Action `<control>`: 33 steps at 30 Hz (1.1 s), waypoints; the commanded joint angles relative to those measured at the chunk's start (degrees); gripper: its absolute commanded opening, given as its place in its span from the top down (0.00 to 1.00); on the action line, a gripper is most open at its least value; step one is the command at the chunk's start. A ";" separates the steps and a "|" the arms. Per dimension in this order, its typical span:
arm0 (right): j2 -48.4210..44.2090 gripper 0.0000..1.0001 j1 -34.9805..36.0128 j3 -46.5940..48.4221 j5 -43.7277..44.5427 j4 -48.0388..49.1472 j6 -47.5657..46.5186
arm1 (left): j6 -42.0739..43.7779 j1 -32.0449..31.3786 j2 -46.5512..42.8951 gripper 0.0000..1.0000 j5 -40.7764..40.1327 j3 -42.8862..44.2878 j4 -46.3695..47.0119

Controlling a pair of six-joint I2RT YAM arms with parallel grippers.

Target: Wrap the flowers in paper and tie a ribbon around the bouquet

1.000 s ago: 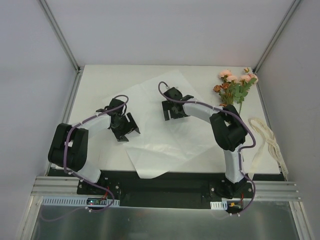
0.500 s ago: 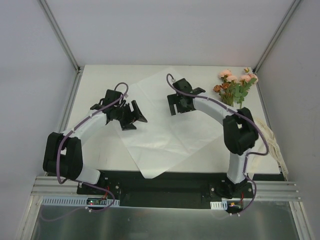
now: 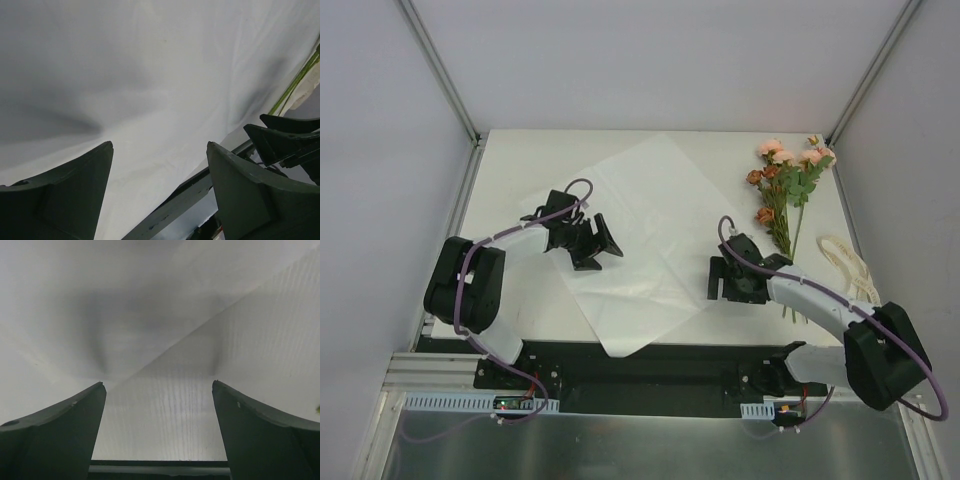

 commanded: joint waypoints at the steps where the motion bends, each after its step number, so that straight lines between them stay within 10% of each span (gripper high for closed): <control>1: -6.10 0.09 -1.07 -4.37 -1.16 8.17 5.94 | -1.78 -0.76 -0.88 0.24 -1.77 -3.54 4.57; 16: 11.55 0.09 -7.21 0.89 -9.52 22.69 1.03 | -0.20 -0.76 -15.38 0.20 -1.87 -11.01 4.75; 33: 13.83 0.09 -11.17 6.79 -12.83 14.95 -6.27 | -4.07 -11.48 -3.70 0.24 -4.41 -12.33 7.91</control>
